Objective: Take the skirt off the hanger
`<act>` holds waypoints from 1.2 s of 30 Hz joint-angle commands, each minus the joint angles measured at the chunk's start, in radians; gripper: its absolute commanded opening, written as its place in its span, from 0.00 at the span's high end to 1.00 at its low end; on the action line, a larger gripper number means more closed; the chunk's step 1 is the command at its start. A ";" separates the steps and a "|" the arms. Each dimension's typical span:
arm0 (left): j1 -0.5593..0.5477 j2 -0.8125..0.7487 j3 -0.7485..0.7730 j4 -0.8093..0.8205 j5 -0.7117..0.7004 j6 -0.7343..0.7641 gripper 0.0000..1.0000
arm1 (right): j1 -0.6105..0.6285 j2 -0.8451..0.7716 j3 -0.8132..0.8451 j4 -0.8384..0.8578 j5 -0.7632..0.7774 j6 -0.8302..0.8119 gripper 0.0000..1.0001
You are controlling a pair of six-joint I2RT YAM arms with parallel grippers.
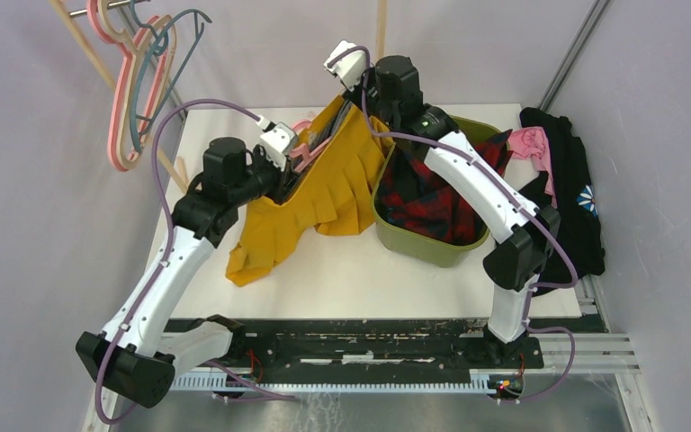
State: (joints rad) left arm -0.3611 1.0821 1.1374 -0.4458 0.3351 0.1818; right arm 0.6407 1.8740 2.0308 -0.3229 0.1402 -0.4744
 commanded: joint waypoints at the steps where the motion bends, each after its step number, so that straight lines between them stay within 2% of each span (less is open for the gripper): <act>1: -0.002 -0.042 0.150 -0.135 -0.114 0.131 0.97 | -0.084 0.000 0.010 0.133 0.099 -0.010 0.99; 5: -0.001 -0.041 0.204 -0.250 -0.330 0.223 0.97 | -0.135 0.003 0.005 0.133 0.087 0.013 0.99; 7: 0.004 -0.023 0.172 -0.256 -0.356 0.235 0.97 | -0.148 0.002 0.015 0.135 0.075 0.015 0.99; 11: 0.005 0.012 0.179 -0.238 -0.290 0.184 0.97 | -0.167 0.006 0.029 0.129 0.070 0.009 0.99; 16: 0.006 0.083 0.197 -0.163 -0.288 0.212 0.97 | -0.158 -0.017 0.039 0.097 -0.076 0.136 0.99; 22: 0.004 0.309 0.306 0.021 -0.220 0.185 0.97 | -0.073 -0.098 0.010 0.110 -0.227 0.253 0.99; 29: -0.022 0.472 0.451 0.089 -0.228 0.168 0.97 | 0.037 -0.186 -0.008 0.132 -0.340 0.368 0.99; 36: -0.138 0.526 0.541 0.114 -0.150 0.122 0.97 | 0.076 -0.216 -0.069 0.105 -0.323 0.307 0.99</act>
State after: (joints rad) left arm -0.4168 1.6081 1.5867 -0.4435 0.1307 0.3347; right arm 0.6994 1.7134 1.9766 -0.3023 -0.1364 -0.1619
